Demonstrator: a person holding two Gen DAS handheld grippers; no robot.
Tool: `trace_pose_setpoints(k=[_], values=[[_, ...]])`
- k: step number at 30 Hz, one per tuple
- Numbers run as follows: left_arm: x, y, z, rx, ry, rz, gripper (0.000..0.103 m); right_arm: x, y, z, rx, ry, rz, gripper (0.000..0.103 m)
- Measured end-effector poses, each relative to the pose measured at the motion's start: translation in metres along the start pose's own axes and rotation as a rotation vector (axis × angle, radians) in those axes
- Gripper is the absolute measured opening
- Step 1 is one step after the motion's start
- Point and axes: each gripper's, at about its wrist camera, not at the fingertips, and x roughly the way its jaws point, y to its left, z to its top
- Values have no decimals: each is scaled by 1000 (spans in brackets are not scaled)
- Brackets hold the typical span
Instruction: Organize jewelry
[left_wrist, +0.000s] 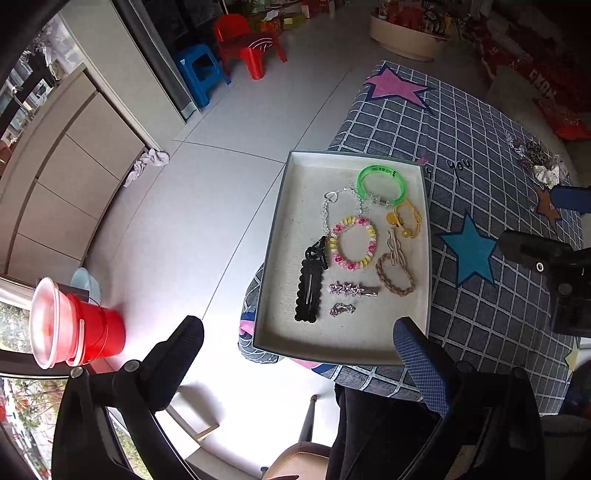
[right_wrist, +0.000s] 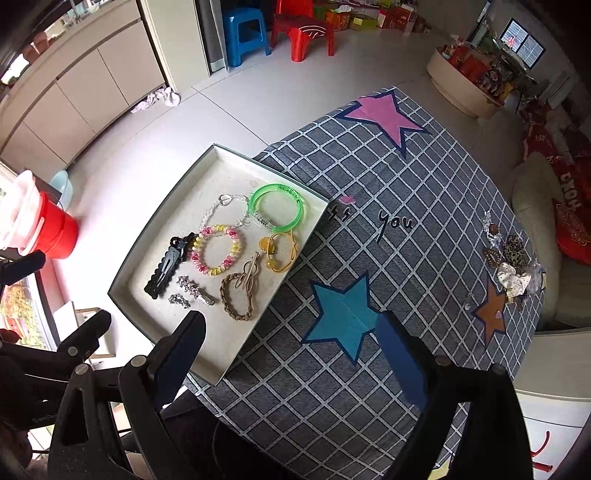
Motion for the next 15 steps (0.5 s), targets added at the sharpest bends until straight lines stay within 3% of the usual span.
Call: trace_pose_setpoints(k=[15], values=[[-13, -7, -8, 0, 4, 5, 103, -15, 10, -4, -16, -20, 4, 94]])
